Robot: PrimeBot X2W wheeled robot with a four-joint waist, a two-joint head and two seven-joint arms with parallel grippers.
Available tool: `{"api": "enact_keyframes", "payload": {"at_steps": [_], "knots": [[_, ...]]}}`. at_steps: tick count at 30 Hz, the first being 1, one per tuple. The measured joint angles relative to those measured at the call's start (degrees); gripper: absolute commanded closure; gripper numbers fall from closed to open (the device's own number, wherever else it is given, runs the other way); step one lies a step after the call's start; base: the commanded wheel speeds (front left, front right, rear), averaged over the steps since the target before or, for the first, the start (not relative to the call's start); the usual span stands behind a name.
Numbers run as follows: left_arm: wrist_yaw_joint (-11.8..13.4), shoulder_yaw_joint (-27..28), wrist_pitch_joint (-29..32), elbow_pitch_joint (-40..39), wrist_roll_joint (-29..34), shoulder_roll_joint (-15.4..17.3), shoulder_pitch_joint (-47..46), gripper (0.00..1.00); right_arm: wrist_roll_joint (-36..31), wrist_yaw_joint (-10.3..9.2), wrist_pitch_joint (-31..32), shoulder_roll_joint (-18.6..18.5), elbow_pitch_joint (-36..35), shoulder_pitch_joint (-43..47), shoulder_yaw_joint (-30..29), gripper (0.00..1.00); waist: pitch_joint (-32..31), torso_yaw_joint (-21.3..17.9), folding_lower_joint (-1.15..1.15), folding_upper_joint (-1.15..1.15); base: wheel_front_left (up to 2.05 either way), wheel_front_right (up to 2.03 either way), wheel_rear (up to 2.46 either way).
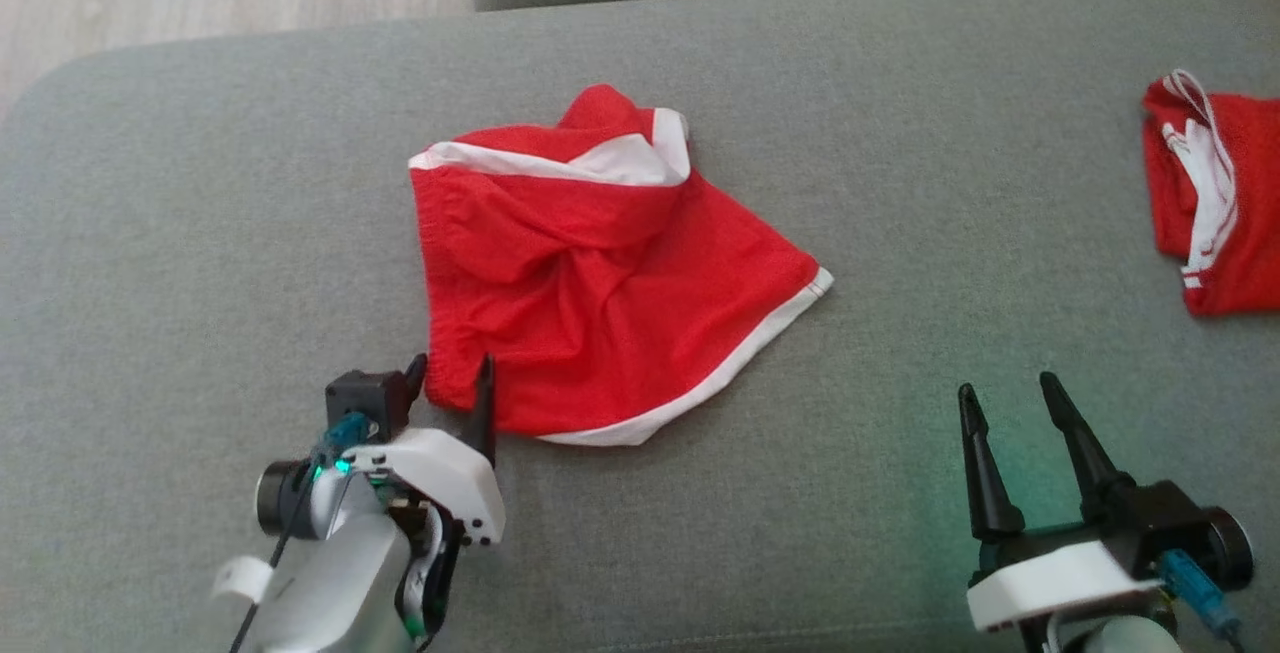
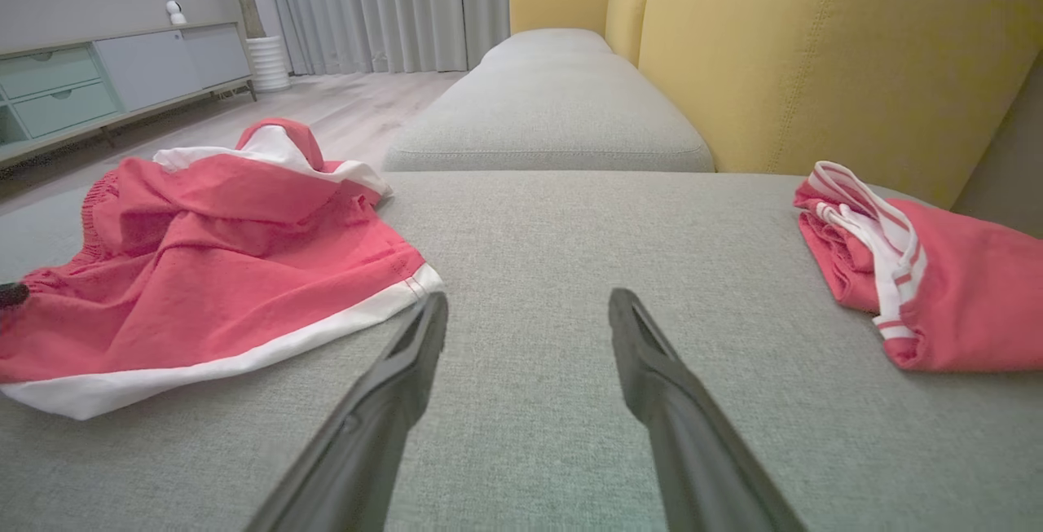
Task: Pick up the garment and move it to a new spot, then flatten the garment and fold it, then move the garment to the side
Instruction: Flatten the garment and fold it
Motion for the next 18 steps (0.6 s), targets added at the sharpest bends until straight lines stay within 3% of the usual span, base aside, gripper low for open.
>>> {"api": "enact_keyframes", "payload": {"at_steps": [8, 10, 13, 15, 16, 17, 18], "knots": [[0.24, 1.6, 0.0, 5.79, 0.86, -0.23, -2.86, 0.0, 0.01, 0.0, 0.0, 0.0, 0.23, -0.07, -0.16, 0.0, 0.84, -1.22, 0.0, 0.0, 0.0, 0.0, 0.0], [-1.02, 1.85, 0.0, 5.84, 0.91, -0.38, -3.0, 0.0, 0.01, 0.0, 0.0, 0.0, 0.25, -0.09, -0.16, 0.0, 0.82, -1.28, 0.0, 0.0, 0.0, 0.0, 0.0], [-2.99, 1.76, 0.0, 6.77, 0.91, -0.94, -3.0, 0.57, 0.29, 0.0, 0.0, 0.0, 0.32, -0.09, -0.14, 0.0, 0.73, -1.23, 0.0, 0.0, 0.0, 0.0, 0.0], [-3.58, 1.52, 0.0, 7.83, 0.9, -1.47, -3.0, 0.72, 0.3, 0.0, 0.0, 0.0, 0.45, -0.1, -0.13, 0.0, 0.71, -1.18, 0.0, 0.0, 0.0, 0.0, 0.0], [-3.72, 1.48, 0.0, 8.28, 0.91, -1.69, -3.0, 0.9, 0.37, 0.0, 0.0, 0.0, 0.55, -0.12, -0.13, 0.0, 0.69, -1.14, 0.0, 0.0, 0.0, 0.0, 0.0], [-3.74, 1.45, 0.0, 8.43, 0.91, -1.77, -3.01, 1.0, 0.46, 0.0, 0.0, 0.0, 0.55, -0.12, -0.14, 0.0, 0.68, -1.1, 0.0, 0.0, 0.0, 0.0, 0.0], [-3.74, 1.47, 0.0, 8.26, 0.92, -1.79, -3.03, 1.0, 0.6, 0.0, 0.0, 0.0, 0.56, -0.12, -0.16, 0.0, 0.65, -1.03, 0.0, 0.0, 0.0, 0.0, 0.0]]}}
